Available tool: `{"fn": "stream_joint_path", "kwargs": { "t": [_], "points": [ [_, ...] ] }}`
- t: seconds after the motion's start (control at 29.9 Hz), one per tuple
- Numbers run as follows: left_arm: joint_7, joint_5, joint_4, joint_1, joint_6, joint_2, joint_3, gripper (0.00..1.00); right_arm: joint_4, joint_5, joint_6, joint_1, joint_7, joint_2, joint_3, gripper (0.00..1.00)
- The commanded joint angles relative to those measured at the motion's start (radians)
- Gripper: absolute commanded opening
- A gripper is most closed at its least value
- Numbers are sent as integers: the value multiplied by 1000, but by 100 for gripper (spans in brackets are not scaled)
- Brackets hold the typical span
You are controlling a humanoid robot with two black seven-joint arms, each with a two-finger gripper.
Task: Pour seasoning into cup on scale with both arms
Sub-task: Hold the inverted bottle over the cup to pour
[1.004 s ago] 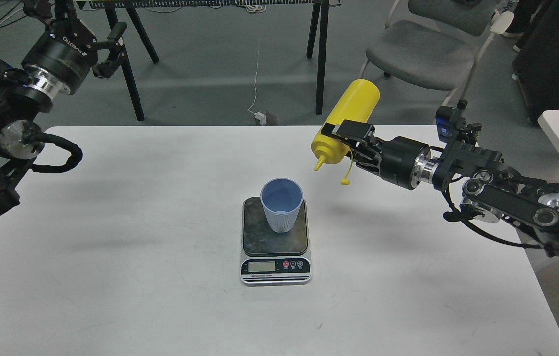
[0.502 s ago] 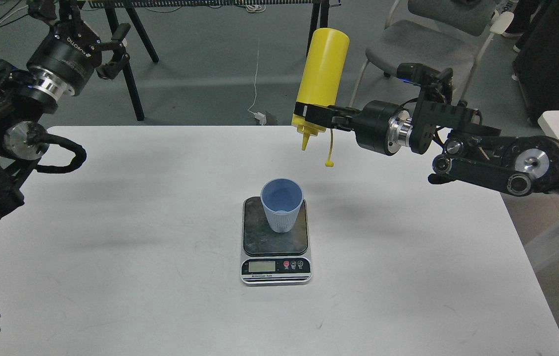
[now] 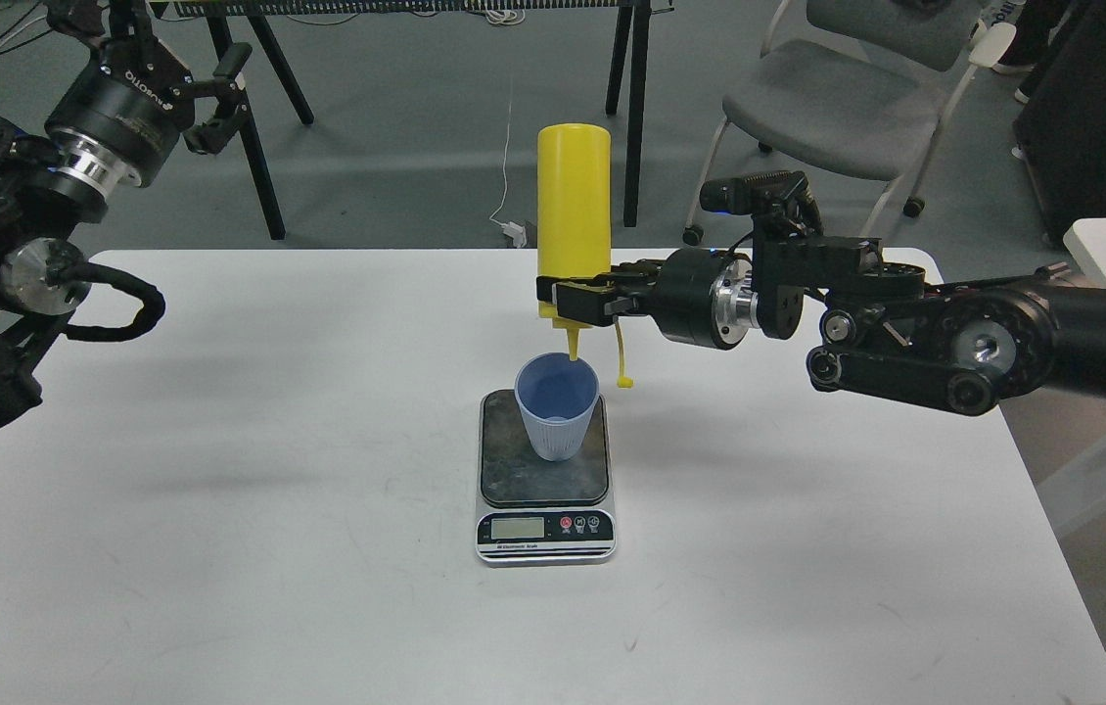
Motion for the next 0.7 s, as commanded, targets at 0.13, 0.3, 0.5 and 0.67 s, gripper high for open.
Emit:
{"fn": "stream_joint_path", "kwargs": {
  "t": [0.13, 0.3, 0.5, 0.67],
  "points": [
    [0, 0, 0, -3, 0, -6, 1, 99, 0, -36, 0, 6, -8, 5, -6, 33],
    [0, 0, -3, -3, 0, -6, 0, 99, -12, -61, -4, 7, -11, 5, -13, 33],
    [0, 0, -3, -3, 0, -9, 0, 99, -55, -93, -47, 7, -14, 25, -38, 33],
    [0, 0, -3, -1, 0, -10, 0, 99, -100, -85, -60, 4, -17, 32, -21, 34]
  ]
}}
